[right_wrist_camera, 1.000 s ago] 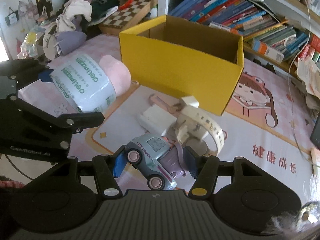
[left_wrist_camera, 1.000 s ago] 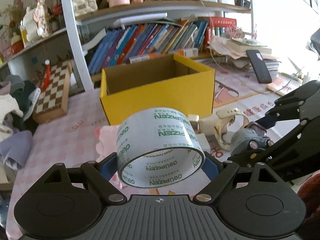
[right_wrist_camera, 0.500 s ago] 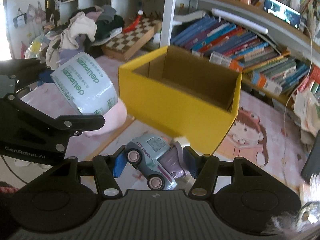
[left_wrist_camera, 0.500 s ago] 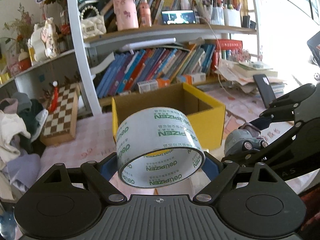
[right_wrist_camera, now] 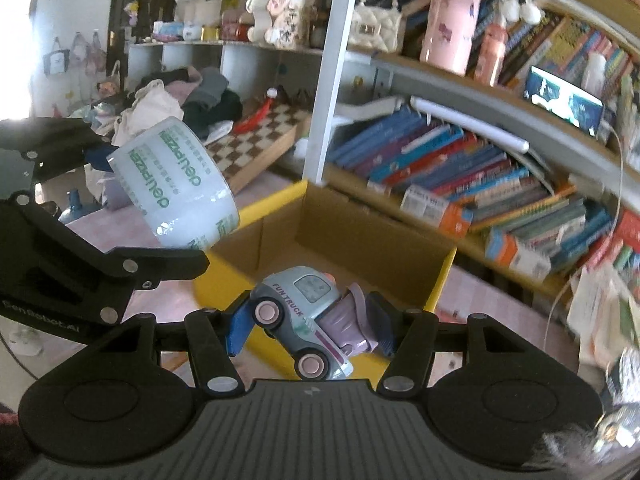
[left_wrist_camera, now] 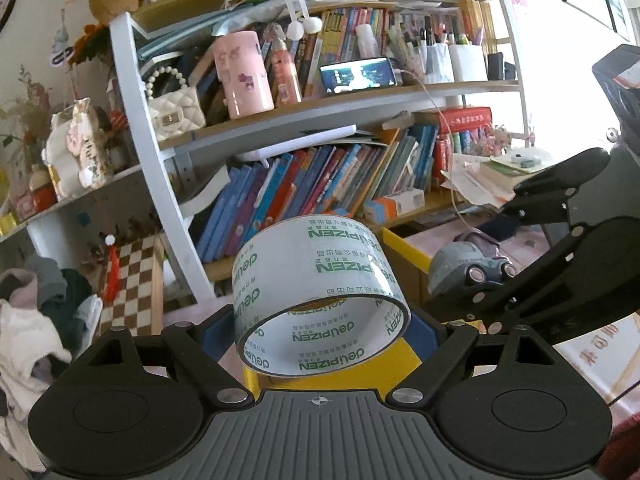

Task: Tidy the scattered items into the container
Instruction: 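Carry the tape roll and toy car up over the yellow box with both grippers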

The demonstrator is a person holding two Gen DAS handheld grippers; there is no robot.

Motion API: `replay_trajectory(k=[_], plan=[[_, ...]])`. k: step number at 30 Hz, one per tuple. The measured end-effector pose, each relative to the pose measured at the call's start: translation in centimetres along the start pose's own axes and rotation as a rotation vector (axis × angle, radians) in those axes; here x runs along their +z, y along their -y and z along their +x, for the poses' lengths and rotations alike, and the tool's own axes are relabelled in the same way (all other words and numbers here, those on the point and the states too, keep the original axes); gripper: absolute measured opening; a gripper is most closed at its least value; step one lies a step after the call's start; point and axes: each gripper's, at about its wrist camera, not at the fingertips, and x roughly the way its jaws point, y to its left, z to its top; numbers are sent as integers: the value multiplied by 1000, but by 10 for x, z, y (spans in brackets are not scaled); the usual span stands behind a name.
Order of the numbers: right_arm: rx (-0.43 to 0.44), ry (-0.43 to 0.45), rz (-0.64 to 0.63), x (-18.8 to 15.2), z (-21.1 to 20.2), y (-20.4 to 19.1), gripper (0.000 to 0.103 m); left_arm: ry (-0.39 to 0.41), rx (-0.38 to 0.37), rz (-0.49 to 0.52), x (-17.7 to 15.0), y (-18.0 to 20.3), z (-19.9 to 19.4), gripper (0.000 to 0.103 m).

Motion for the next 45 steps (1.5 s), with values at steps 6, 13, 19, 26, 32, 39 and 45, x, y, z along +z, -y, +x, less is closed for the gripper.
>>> replay_trajectory(k=[6, 13, 19, 26, 32, 39, 45], plan=[[21, 22, 29, 18, 37, 36, 57, -4, -10, 56, 16, 2, 41, 88], [51, -51, -44, 31, 95, 66, 57, -104, -20, 57, 19, -6, 104, 88], [71, -162, -233, 33, 154, 75, 57, -234, -33, 119, 19, -5, 156, 88], [153, -272, -425, 25, 203, 70, 57, -336, -61, 186, 17, -5, 198, 89], [209, -378, -515, 17, 233, 70, 57, -435, -72, 167, 4, -11, 224, 89], [292, -448, -546, 16, 246, 70, 57, -521, -97, 199, -7, -4, 237, 89], [283, -470, -601, 12, 251, 69, 57, -561, -106, 195, -10, -3, 240, 89]])
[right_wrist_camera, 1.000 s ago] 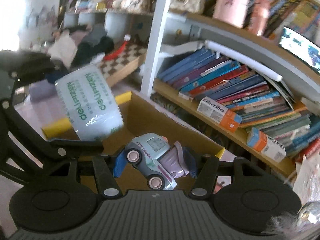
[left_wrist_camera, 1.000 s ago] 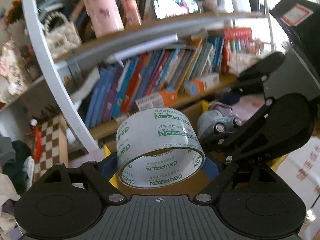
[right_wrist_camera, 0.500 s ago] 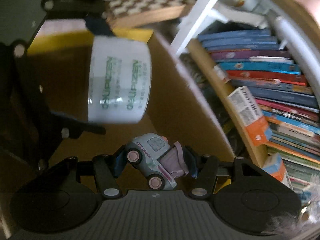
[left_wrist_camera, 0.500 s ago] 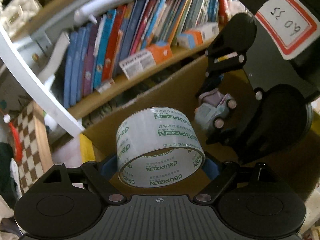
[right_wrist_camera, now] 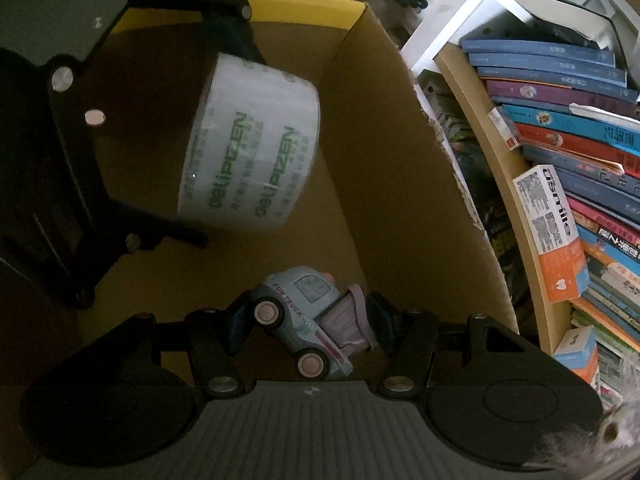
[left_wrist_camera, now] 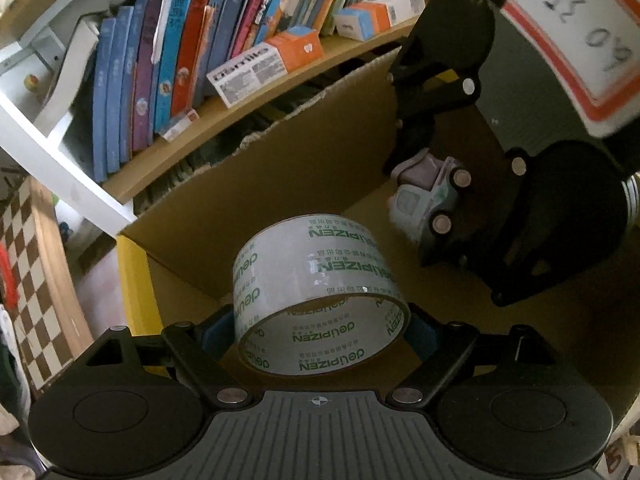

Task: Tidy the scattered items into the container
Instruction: 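Carry the tape roll and toy car up over the yellow box with both grippers, then open both grippers to drop the tape roll and car into the box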

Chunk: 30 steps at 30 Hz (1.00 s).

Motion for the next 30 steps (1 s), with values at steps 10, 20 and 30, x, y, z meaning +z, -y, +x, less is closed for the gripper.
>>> replay_trajectory(k=[10, 20, 30], plan=[[-9, -25, -54, -1, -2, 4, 58, -35, -1, 25, 7, 4, -1, 89], [14, 37, 22, -3, -16, 18, 87, -26, 38, 48, 12, 12, -1, 90], [-21, 111, 53, -11, -40, 13, 93, 105, 144, -13, 6, 3, -28, 92]])
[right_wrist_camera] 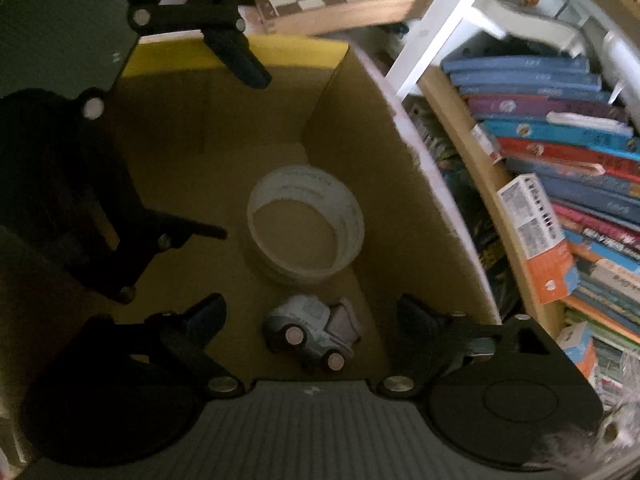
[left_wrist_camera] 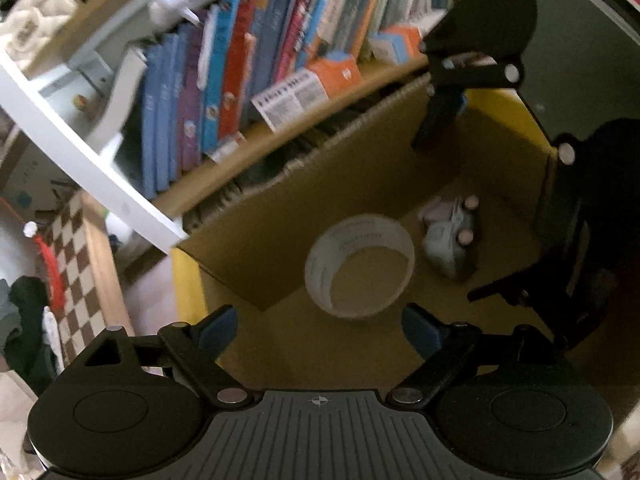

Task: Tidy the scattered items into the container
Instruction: 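Open both grippers to drop the tape roll and car into the box, then lift both open grippers out of the box and back over the table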

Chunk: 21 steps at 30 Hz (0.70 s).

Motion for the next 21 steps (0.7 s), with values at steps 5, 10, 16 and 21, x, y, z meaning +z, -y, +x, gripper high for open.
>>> replay_trajectory(k=[5, 10, 16, 21], plan=[[-21, 67, 28, 0, -28, -5, 93, 68, -5, -24, 1, -1, -23, 93], [-82, 123, 52, 1, -51, -16, 94, 120, 25, -12, -2, 2, -48, 93], [-162, 165, 89, 1, -79, -34, 94, 182, 22, -36, -10, -9, -82, 94], [-206, 197, 107, 2, -108, -53, 94, 225, 17, -47, -23, -9, -105, 94]])
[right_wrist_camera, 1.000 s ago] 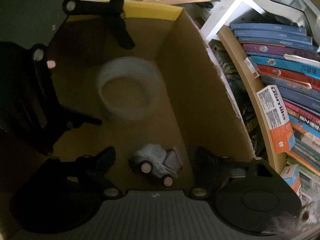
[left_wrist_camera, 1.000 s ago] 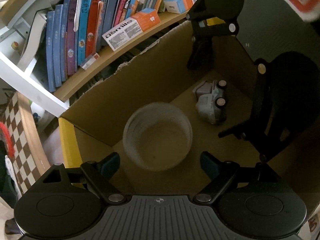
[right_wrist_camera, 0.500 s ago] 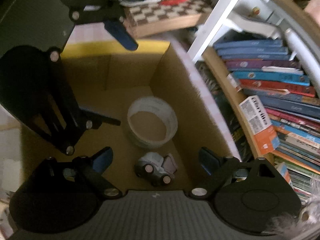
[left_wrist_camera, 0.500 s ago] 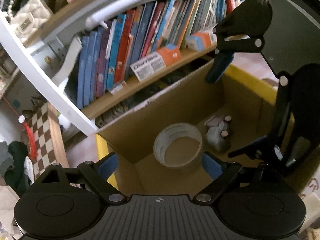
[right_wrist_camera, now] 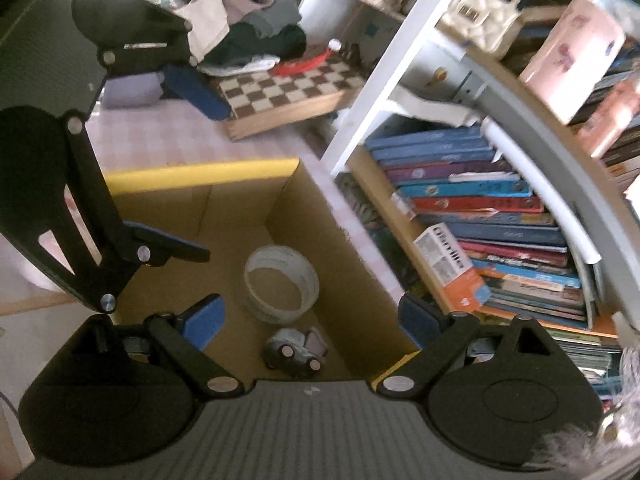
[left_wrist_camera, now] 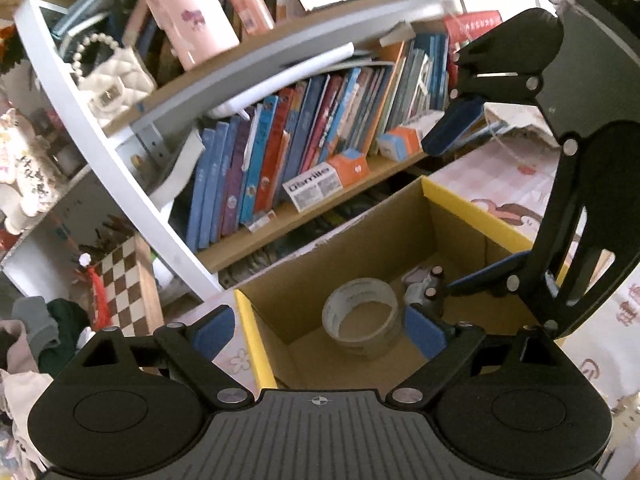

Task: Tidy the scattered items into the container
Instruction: 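Lift both open grippers out of the box and back over the table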

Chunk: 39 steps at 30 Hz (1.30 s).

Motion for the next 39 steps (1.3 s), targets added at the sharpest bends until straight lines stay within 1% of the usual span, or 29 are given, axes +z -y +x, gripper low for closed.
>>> replay_trajectory(k=[3, 7, 16, 20, 23, 28, 35, 39], plan=[[-8, 10, 15, 1, -17, -10, 94, 25, -11, -8, -7, 1, -15, 94], [-52, 22, 48, -1, -35, -24, 94, 49, -23, -9, -16, 0, -34, 94], [-116, 32, 166, -7, -69, -49, 94, 99, -63, -17, -36, -7, -73, 95], [-161, 31, 256, -14, -81, -58, 94, 112, -52, -21, -48, -9, -88, 96], [-197, 23, 328, -23, -91, -65, 94, 116, -40, -47, -57, -13, -96, 96], [-229, 0, 449, -43, -105, -67, 94, 95, -24, -90, -75, -22, -104, 97], [-262, -25, 538, -63, -119, -79, 94, 66, -11, -124, -97, -24, -116, 97], [-303, -49, 577, -72, -122, -91, 94, 79, 32, -195, -110, -28, -125, 97]])
